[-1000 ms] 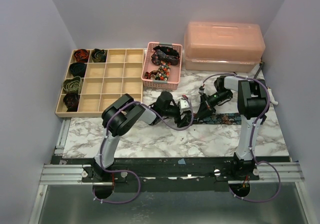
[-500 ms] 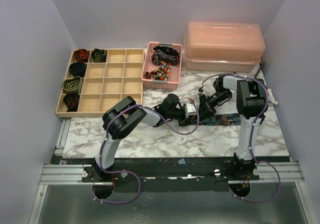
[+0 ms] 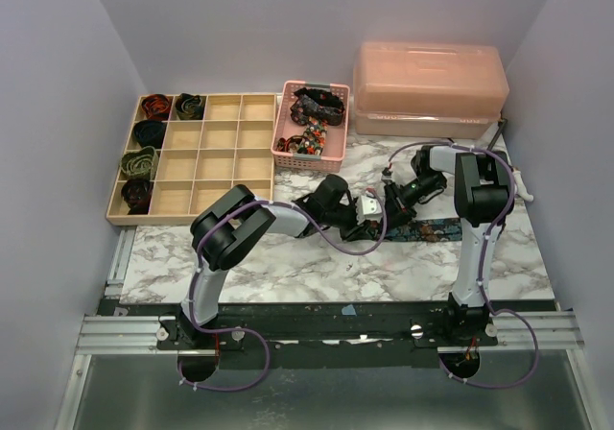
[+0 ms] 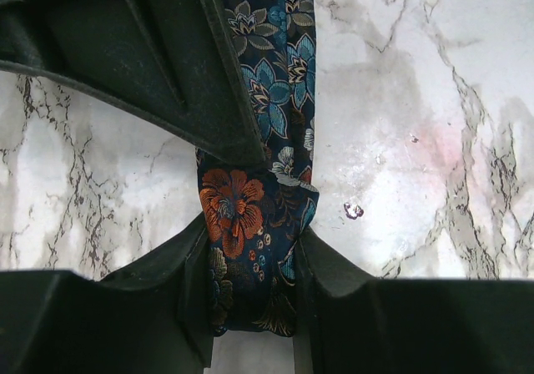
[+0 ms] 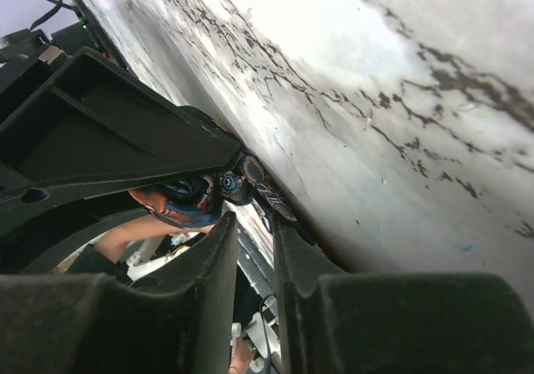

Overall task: Roll the ties
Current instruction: Roll the tie at the center of the board.

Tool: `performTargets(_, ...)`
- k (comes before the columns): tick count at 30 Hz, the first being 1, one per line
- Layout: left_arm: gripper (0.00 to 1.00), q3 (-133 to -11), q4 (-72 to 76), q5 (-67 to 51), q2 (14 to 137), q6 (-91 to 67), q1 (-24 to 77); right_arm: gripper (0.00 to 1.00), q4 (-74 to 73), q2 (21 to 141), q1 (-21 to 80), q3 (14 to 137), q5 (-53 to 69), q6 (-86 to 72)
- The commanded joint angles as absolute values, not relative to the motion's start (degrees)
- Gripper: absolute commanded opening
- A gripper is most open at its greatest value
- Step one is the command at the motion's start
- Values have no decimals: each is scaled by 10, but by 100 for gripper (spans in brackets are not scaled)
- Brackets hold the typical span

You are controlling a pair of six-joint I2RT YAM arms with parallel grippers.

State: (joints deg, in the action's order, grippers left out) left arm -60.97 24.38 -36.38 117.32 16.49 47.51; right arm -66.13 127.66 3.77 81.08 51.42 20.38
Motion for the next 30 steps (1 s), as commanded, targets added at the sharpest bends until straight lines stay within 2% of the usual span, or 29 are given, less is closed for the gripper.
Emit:
performTargets(1, 6, -605, 95, -305, 1194, 196, 478, 28, -675, 1264, 33, 826, 503, 228)
performTargets(7, 5, -630, -12, -263, 1192, 222, 482, 34, -712, 1235, 13, 836, 499, 242)
performTargets(12, 6, -673, -100, -233, 1192, 220, 489, 56, -711, 1233, 15, 831, 583, 220)
performTargets(14, 6, -683, -120, -229, 1191, 219, 490, 59, -696, 1244, 17, 826, 603, 209)
performTargets(22, 6, -717, -168, -217, 1205, 216, 497, 61, -645, 1269, 48, 790, 616, 189)
performTargets(28, 6, -728, -179, -208, 1208, 214, 508, 55, -627, 1270, 54, 789, 653, 177)
performTargets(30, 6, -731, -182, -208, 1210, 213, 511, 48, -618, 1268, 58, 787, 655, 170)
